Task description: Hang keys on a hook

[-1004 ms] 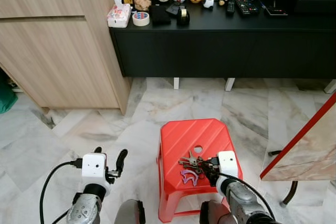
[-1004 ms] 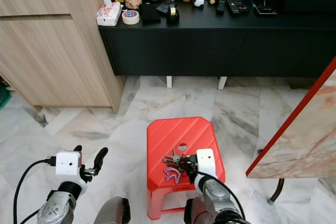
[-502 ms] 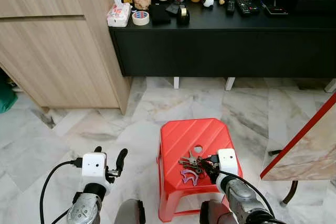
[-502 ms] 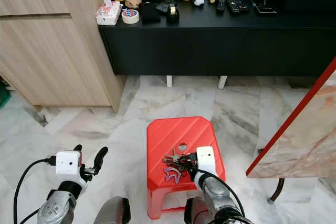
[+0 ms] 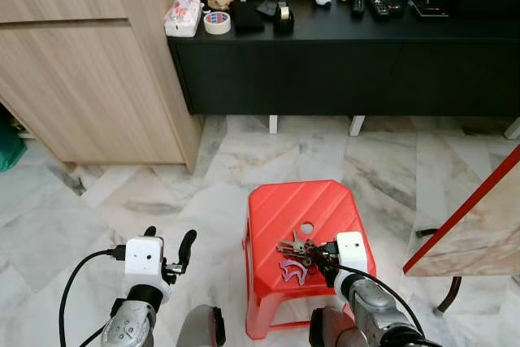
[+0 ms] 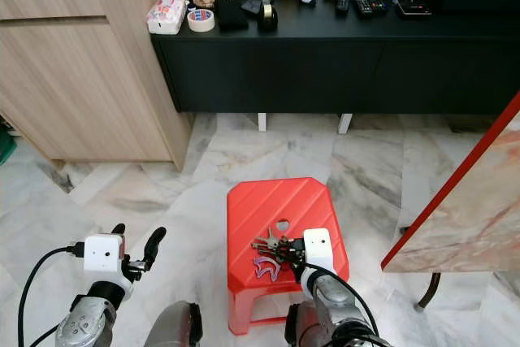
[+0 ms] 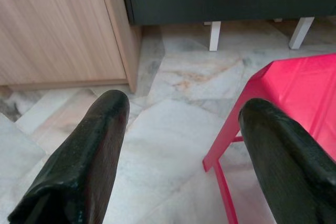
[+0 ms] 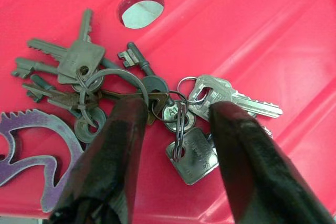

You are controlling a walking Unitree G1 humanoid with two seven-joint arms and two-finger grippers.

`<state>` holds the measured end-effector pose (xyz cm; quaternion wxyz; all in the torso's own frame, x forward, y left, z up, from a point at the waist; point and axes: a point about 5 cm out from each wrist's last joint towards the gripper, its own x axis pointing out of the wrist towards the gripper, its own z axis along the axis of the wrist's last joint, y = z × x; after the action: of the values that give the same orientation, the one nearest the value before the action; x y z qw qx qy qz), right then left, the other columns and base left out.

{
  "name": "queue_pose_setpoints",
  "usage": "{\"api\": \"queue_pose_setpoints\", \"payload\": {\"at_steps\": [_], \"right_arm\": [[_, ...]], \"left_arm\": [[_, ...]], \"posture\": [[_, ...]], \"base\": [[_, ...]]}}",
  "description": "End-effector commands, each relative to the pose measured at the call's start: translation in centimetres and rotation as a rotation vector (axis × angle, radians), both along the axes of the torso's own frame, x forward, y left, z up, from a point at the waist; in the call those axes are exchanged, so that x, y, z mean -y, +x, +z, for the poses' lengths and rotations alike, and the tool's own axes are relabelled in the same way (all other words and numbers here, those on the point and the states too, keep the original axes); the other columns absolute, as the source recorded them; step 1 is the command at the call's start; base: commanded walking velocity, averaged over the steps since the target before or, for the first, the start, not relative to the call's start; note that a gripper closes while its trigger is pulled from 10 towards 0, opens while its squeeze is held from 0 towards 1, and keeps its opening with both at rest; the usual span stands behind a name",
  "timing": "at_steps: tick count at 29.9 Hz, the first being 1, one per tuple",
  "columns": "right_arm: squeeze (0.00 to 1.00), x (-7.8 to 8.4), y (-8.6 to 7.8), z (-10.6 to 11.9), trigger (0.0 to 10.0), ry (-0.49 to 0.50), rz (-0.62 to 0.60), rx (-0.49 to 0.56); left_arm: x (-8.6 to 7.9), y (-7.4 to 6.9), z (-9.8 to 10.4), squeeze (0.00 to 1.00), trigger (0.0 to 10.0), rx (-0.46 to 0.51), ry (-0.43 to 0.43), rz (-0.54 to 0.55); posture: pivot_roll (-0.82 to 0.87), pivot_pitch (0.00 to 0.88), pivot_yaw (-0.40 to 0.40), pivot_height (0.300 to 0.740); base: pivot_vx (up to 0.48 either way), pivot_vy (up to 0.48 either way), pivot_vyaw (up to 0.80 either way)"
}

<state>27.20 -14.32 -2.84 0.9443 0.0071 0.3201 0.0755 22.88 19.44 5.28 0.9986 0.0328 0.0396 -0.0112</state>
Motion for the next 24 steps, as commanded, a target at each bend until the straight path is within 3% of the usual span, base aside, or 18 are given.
{"api": "queue_pose_setpoints", "payload": {"at_steps": [1,15,24], "right_arm": [[0.00,-0.08,-0.28,-0.26,0.0,0.003,-0.003,-0.017],[0.00,-0.17,-0.15,-0.15,0.0,0.005,-0.002,-0.013],[0.00,0.60,0.19,0.16,0.0,-0.015,-0.019,0.005]], "left_arm": [[-0.28,-0.37,-0.10,0.00,10.0,-0.018,0.019,-0.003],[-0.32,-0.20,-0.14,0.00,10.0,-0.023,0.021,-0.004],[-0.35,0.10,-0.33,0.00,10.0,-0.031,0.022,-0.009]], "posture": [[0.08,0.157,-0.003,0.630],[0.08,0.149,-0.001,0.630],[0.08,0.131,0.000,0.630]], "base": [[0.000,0.000,0.00],[0.000,0.000,0.00],[0.000,0.000,0.00]]}}
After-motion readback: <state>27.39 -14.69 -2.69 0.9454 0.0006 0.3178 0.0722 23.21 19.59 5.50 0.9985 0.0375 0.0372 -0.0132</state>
